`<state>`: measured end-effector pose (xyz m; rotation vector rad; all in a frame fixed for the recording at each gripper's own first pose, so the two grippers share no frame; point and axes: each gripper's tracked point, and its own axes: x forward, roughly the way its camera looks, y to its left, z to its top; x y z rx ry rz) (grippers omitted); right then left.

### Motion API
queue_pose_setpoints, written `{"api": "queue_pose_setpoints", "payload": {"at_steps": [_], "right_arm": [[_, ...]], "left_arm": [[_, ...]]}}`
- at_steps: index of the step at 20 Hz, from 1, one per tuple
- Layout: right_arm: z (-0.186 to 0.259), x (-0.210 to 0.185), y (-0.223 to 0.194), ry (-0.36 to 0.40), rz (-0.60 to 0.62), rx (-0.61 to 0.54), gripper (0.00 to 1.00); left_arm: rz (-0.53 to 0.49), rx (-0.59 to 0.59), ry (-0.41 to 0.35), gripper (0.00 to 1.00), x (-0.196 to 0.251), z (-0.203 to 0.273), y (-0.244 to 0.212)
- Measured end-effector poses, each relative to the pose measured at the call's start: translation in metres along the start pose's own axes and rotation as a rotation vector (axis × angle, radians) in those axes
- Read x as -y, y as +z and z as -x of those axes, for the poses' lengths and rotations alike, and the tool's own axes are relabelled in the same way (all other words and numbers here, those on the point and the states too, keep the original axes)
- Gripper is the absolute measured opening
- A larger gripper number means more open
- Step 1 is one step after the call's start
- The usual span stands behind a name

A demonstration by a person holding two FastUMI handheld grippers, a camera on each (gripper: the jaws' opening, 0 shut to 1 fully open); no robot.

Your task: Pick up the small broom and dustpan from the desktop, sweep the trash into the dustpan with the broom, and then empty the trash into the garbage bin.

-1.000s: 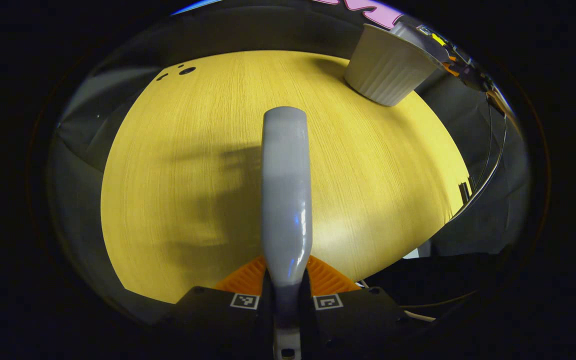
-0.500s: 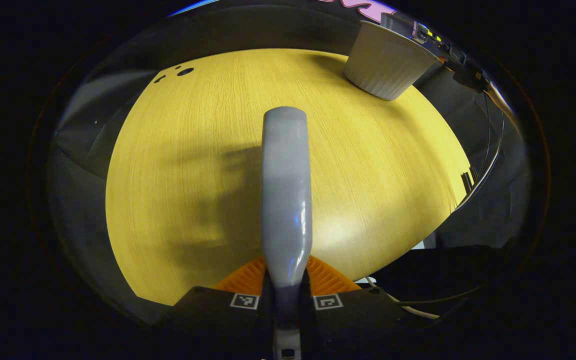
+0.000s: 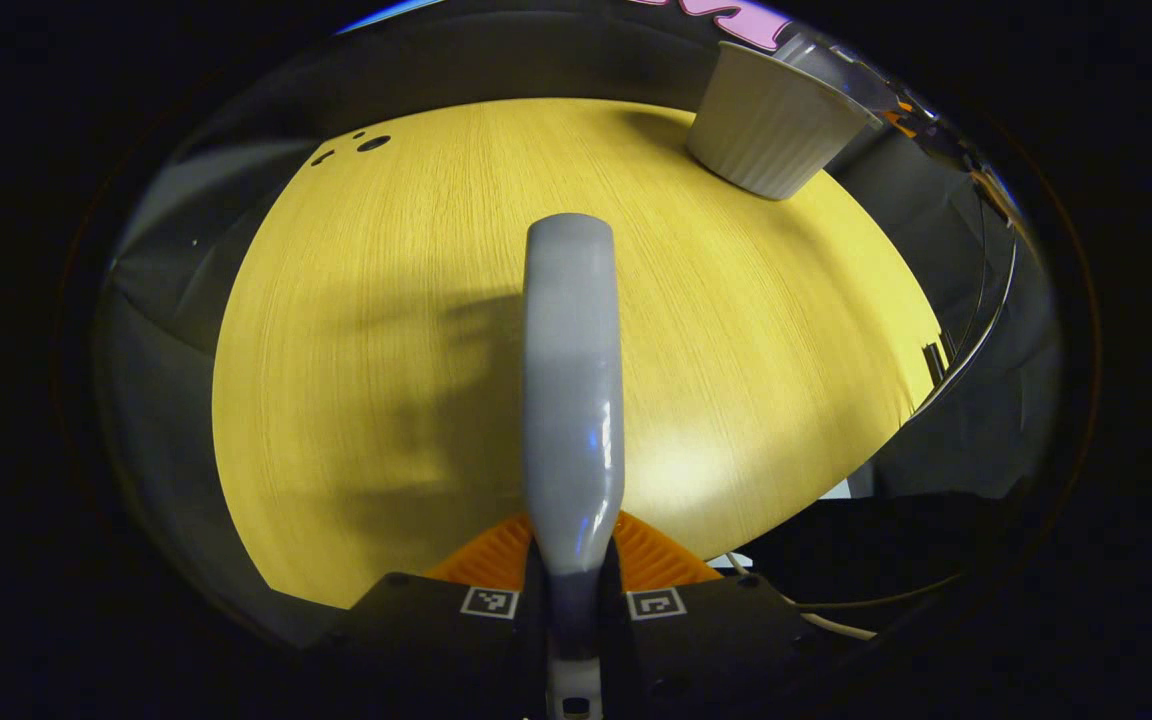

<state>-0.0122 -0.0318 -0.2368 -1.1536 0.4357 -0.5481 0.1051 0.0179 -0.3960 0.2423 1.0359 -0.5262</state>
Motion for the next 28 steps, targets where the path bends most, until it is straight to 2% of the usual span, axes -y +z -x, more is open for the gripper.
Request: {"api": "queue_pose_setpoints", "payload": {"at_steps": [3,4,5,7,11,14,17,18,19,21,22,24,25,28], "right_arm": [[0.020,0.013,0.009,0.059,-0.191,0.009,0.34],[0.029,0.016,0.014,0.075,-0.234,0.030,0.39],[0.040,0.022,0.020,0.084,-0.263,0.052,0.34],[0.065,0.029,0.031,0.106,-0.323,0.087,0.34],[0.117,0.019,0.059,0.261,-0.523,0.146,0.34],[0.165,0.015,0.075,0.328,-0.572,0.209,0.34],[0.203,-0.016,0.087,0.470,-0.647,0.228,0.34],[0.213,-0.031,0.091,0.510,-0.659,0.228,0.34],[0.224,-0.045,0.092,0.546,-0.670,0.218,0.34],[0.240,-0.078,0.089,0.623,-0.682,0.193,0.34],[0.248,-0.098,0.086,0.664,-0.682,0.166,0.31],[0.264,-0.132,0.079,0.752,-0.685,0.109,0.34],[0.272,-0.148,0.076,0.796,-0.691,0.082,0.34],[0.292,-0.197,0.057,0.902,-0.702,-0.015,0.34]], "left_arm": [[0.035,0.068,0.021,0.25,-0.001,0.003,0.008],[0.063,0.100,0.025,0.25,0.001,0.006,0.011],[0.090,0.128,0.035,0.25,0.003,0.008,0.014],[0.124,0.181,0.070,0.25,0.000,0.015,0.018],[0.108,0.247,0.189,0.25,-0.015,0.022,0.021],[0.120,0.264,0.200,0.25,-0.018,0.022,0.023],[0.086,0.259,0.261,0.28,-0.026,0.026,0.014],[0.080,0.266,0.276,0.22,-0.028,0.030,0.015],[0.089,0.271,0.276,0.25,-0.027,0.030,0.016],[0.121,0.274,0.266,0.25,-0.025,0.029,0.015],[0.132,0.272,0.267,0.25,-0.025,0.028,0.014],[0.142,0.266,0.269,0.25,-0.026,0.026,0.012],[0.143,0.260,0.267,0.28,-0.026,0.024,0.010],[0.156,0.225,0.258,0.25,-0.029,0.017,0.008]]}}
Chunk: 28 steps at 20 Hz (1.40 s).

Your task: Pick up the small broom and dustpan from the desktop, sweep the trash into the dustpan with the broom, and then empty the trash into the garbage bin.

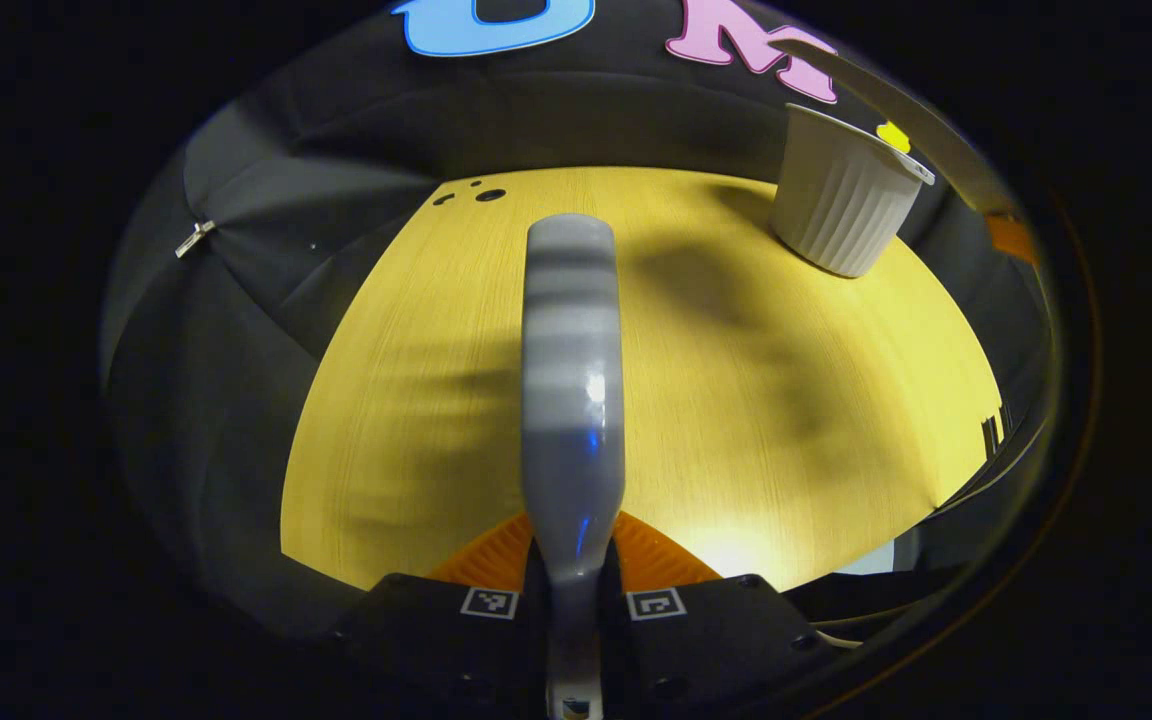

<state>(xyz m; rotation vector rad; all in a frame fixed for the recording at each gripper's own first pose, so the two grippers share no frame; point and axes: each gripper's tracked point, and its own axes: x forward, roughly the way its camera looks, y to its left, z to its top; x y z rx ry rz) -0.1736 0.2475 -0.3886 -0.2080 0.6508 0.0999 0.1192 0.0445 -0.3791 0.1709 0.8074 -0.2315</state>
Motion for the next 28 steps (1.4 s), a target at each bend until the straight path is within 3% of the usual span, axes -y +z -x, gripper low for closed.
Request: {"api": "queue_pose_setpoints", "payload": {"at_steps": [6,8,12,14,19,20,21,22,23,25,26,27,28], "right_arm": [[-0.030,-0.021,-0.093,0.057,-0.125,-0.236,0.34],[-0.035,-0.017,-0.115,0.047,-0.169,-0.291,0.34],[-0.058,-0.021,-0.150,0.018,-0.230,-0.374,0.34],[-0.065,-0.022,-0.163,0.002,-0.248,-0.406,0.34],[-0.070,-0.028,-0.176,-0.002,-0.323,-0.466,0.34],[-0.068,-0.029,-0.174,-0.001,-0.331,-0.465,0.28],[-0.067,-0.028,-0.170,-0.004,-0.329,-0.464,0.35],[-0.067,-0.029,-0.173,-0.007,-0.327,-0.466,0.36],[-0.067,-0.032,-0.169,0.002,-0.338,-0.458,0.29],[-0.069,-0.034,-0.167,0.006,-0.351,-0.446,0.42],[-0.069,-0.035,-0.164,0.006,-0.353,-0.442,0.45],[-0.069,-0.035,-0.162,0.005,-0.358,-0.436,0.62],[-0.069,-0.036,-0.160,0.009,-0.366,-0.430,0.51]], "left_arm": [[-0.001,-0.081,-0.028,0.28,-0.003,-0.013,0.002],[-0.012,-0.117,-0.038,0.25,-0.003,-0.020,0.002],[-0.026,-0.171,-0.049,0.29,-0.002,-0.031,0.010],[-0.054,-0.199,-0.052,0.26,-0.002,-0.037,0.009],[-0.090,-0.280,-0.079,0.26,-0.003,-0.055,0.008],[-0.098,-0.286,-0.076,0.26,-0.005,-0.057,0.008],[-0.102,-0.295,-0.074,0.26,-0.004,-0.057,0.008],[-0.099,-0.302,-0.072,0.27,-0.004,-0.058,0.007],[-0.093,-0.307,-0.073,0.27,-0.004,-0.059,0.006],[-0.096,-0.297,-0.076,0.31,-0.002,-0.059,0.008],[-0.103,-0.285,-0.072,0.27,-0.002,-0.058,0.009],[-0.108,-0.277,-0.070,0.31,-0.003,-0.059,0.012],[-0.109,-0.270,-0.070,0.37,-0.003,-0.058,0.013]]}}
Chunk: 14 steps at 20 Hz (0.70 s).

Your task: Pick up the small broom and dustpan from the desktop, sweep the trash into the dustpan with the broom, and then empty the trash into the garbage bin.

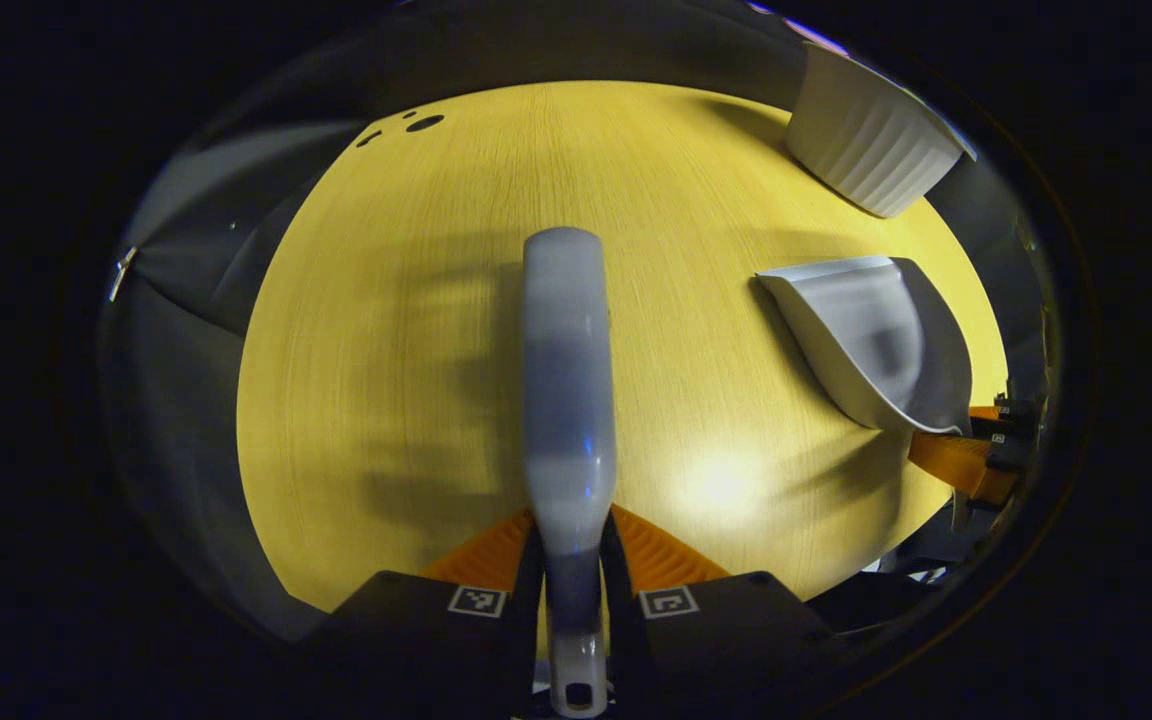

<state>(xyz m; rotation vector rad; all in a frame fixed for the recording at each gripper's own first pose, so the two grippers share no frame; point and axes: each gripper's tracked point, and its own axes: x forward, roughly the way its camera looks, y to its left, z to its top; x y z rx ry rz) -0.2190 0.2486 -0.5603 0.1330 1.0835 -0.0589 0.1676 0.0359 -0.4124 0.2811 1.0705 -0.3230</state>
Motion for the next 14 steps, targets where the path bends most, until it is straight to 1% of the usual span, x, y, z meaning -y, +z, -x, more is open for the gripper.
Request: {"api": "queue_pose_setpoints", "payload": {"at_steps": [1,2,3,4,5,6,7,9,10,12,14], "right_arm": [[0.002,-0.003,0.003,0.015,-0.009,0.011,0.58],[0.005,-0.008,0.005,0.031,-0.018,0.016,0.75],[0.009,-0.008,0.007,0.034,-0.021,0.026,0.96],[0.011,-0.010,0.010,0.035,-0.020,0.038,0.90],[0.017,-0.011,0.012,0.037,-0.017,0.047,0.98],[0.027,-0.012,0.015,0.042,-0.019,0.069,0.99],[0.038,-0.014,0.017,0.046,-0.017,0.088,0.99],[0.066,-0.020,0.030,0.069,-0.001,0.155,0.99],[0.080,-0.021,0.041,0.069,0.016,0.201,0.99],[0.110,-0.020,0.061,0.057,0.056,0.297,0.99],[0.141,-0.021,0.082,0.052,0.072,0.407,0.99]], "left_arm": [[0.004,0.007,-0.001,0.37,0.001,0.003,0.002],[0.013,0.017,-0.005,0.48,0.002,0.007,0.003],[0.023,0.028,-0.013,0.60,0.003,0.010,0.003],[0.032,0.046,-0.009,0.73,0.001,0.017,0.004],[0.033,0.063,-0.008,0.88,0.000,0.024,0.005],[0.026,0.084,-0.018,0.94,0.003,0.030,0.006],[0.017,0.108,-0.011,0.99,0.003,0.039,0.007],[0.007,0.164,0.013,0.97,0.002,0.059,0.009],[0.010,0.203,0.019,0.97,0.003,0.071,0.012],[0.029,0.298,0.022,0.97,0.008,0.098,0.019],[0.067,0.415,0.017,0.98,0.016,0.135,0.028]]}}
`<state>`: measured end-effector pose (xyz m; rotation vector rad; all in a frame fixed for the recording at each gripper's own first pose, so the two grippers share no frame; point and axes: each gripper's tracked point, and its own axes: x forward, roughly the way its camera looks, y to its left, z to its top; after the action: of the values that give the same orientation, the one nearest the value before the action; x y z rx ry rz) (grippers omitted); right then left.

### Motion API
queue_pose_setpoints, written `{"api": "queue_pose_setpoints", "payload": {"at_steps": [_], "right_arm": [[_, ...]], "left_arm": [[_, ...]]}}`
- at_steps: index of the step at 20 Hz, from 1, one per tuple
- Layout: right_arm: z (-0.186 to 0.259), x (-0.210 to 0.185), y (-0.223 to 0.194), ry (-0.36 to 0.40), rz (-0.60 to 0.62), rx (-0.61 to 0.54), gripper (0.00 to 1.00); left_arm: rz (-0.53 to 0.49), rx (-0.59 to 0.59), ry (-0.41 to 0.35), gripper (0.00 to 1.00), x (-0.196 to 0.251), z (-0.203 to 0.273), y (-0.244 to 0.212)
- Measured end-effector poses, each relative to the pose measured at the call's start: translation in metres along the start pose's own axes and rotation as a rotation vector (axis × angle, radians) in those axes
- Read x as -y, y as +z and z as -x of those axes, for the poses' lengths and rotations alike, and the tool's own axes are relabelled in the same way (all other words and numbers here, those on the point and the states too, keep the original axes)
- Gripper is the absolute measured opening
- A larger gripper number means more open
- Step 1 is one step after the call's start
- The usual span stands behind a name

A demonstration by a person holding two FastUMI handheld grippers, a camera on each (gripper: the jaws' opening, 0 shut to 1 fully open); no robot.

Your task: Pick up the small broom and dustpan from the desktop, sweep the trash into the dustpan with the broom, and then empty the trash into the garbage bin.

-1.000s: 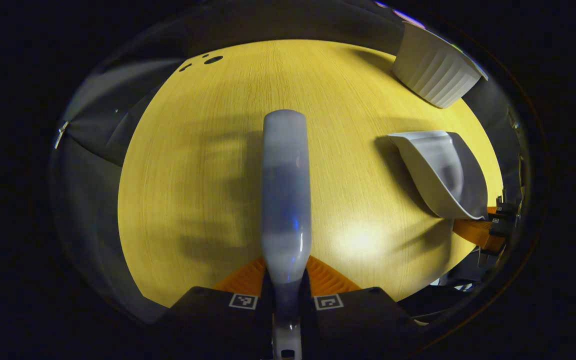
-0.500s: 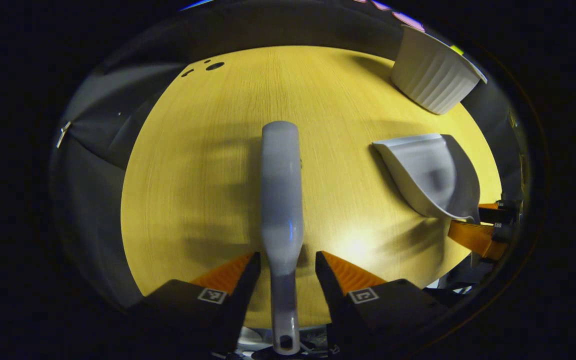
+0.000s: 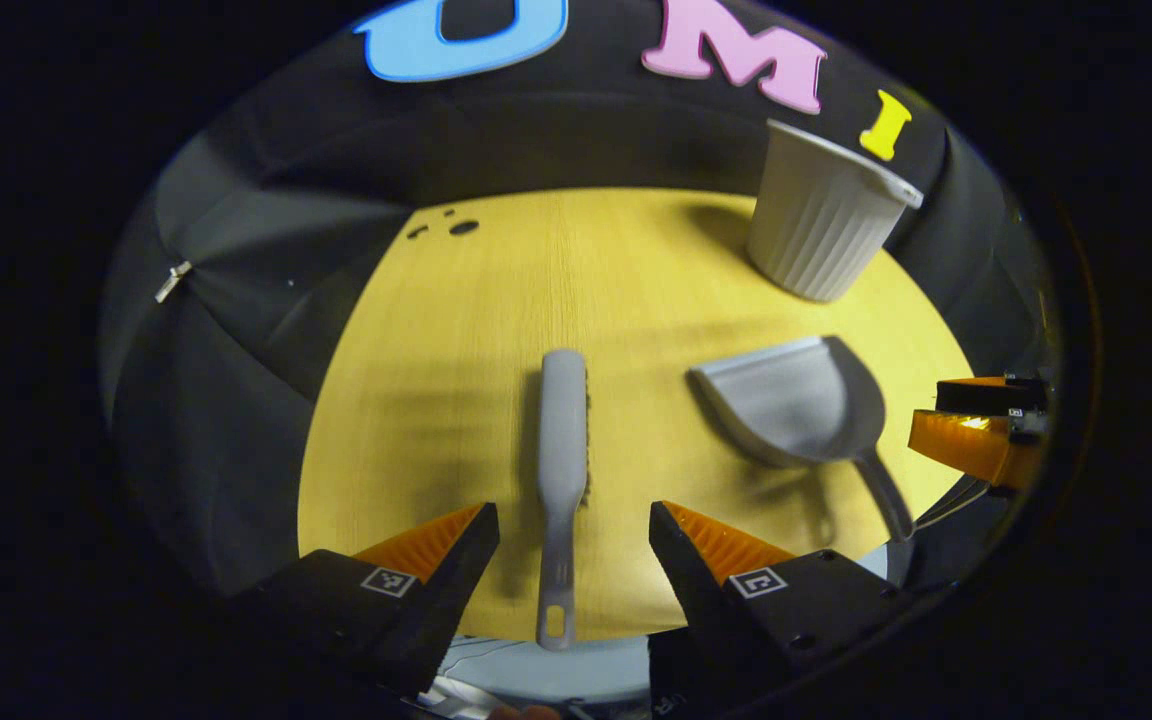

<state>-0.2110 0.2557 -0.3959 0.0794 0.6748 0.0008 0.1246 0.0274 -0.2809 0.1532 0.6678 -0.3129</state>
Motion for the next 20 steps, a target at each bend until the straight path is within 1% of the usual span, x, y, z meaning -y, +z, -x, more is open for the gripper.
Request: {"api": "queue_pose_setpoints", "payload": {"at_steps": [3,5,6,7,8,12,14,15,17,18,20], "right_arm": [[0.033,0.008,0.046,-0.030,0.003,0.174,0.99],[0.055,0.012,0.071,-0.052,-0.004,0.284,0.99],[0.067,0.015,0.085,-0.063,-0.005,0.339,0.99],[0.083,0.020,0.099,-0.082,-0.002,0.413,0.99],[0.095,0.023,0.110,-0.097,0.005,0.472,0.99],[0.144,0.028,0.155,-0.141,0.030,0.694,0.99],[0.172,0.027,0.173,-0.154,0.033,0.785,0.98],[0.185,0.030,0.181,-0.171,0.036,0.827,0.99],[0.201,0.040,0.183,-0.224,0.057,0.889,0.98],[0.209,0.043,0.183,-0.253,0.069,0.907,1.00],[0.218,0.045,0.175,-0.293,0.072,0.918,0.98]], "left_arm": [[0.044,0.201,0.007,0.98,0.007,0.045,0.042],[0.036,0.351,0.036,0.97,0.005,0.078,0.076],[0.024,0.429,0.055,0.97,0.002,0.091,0.088],[0.003,0.525,0.072,0.97,0.004,0.115,0.106],[-0.012,0.594,0.082,0.96,0.004,0.133,0.121],[-0.091,0.839,0.073,0.97,0.024,0.194,0.157],[-0.126,0.921,0.054,0.97,0.040,0.220,0.170],[-0.131,0.942,0.040,0.97,0.044,0.223,0.169],[-0.118,0.966,0.003,0.97,0.060,0.233,0.172],[-0.106,0.970,-0.012,0.97,0.067,0.237,0.172],[-0.071,0.980,-0.019,0.97,0.070,0.240,0.170]]}}
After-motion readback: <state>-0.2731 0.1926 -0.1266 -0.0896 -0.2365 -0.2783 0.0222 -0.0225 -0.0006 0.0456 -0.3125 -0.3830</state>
